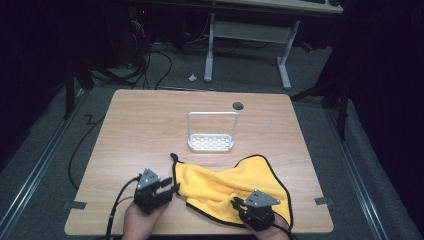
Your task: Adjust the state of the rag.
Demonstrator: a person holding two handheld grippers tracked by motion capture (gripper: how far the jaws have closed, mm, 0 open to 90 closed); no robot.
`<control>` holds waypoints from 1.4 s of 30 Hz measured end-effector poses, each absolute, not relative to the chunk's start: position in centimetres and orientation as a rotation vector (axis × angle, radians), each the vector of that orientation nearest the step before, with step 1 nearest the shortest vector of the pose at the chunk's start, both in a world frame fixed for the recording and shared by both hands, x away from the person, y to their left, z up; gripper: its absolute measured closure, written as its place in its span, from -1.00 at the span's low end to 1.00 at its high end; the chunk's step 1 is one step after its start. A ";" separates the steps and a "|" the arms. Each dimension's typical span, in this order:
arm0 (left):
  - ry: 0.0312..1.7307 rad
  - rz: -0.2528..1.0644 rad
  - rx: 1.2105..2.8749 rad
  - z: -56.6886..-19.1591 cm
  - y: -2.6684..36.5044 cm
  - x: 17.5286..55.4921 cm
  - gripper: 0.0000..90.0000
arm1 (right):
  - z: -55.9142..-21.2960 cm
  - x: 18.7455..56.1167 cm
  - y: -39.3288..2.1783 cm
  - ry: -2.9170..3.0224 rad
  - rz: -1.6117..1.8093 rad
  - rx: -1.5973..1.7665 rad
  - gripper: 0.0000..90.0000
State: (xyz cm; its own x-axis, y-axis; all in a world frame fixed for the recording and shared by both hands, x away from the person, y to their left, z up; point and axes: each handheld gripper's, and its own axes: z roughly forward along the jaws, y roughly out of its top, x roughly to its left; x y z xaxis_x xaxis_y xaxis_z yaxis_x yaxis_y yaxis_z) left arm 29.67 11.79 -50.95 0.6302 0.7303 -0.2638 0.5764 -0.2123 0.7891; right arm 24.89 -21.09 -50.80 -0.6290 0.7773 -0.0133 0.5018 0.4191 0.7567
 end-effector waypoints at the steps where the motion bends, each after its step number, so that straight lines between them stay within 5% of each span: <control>1: 1.036 0.167 1.911 -51.5 11.4 29.0 0.33 | -50.8 25.0 -21.2 2.309 1.054 1.108 0.78; 7: 1.014 0.065 1.979 -53.3 8.1 28.2 0.24 | -50.9 25.1 -21.8 2.291 1.050 1.145 0.76; 10: 1.004 0.095 2.005 -53.4 7.3 28.2 0.71 | -50.9 25.2 -22.1 2.276 1.063 1.159 0.73; 14: 0.975 0.145 1.965 -51.7 8.1 27.6 0.84 | -51.0 25.5 -22.7 2.249 1.067 1.182 0.72; 24: 0.970 0.224 1.902 -48.6 12.1 24.0 0.76 | -51.5 26.2 -23.7 2.214 0.989 1.227 0.69; 28: 1.006 0.197 1.895 -49.1 13.2 23.7 0.54 | -52.1 26.5 -24.3 2.224 0.904 1.257 0.66; 42: 1.059 0.183 1.834 -47.6 14.8 29.6 0.31 | -52.3 26.5 -25.5 2.228 0.898 1.300 0.59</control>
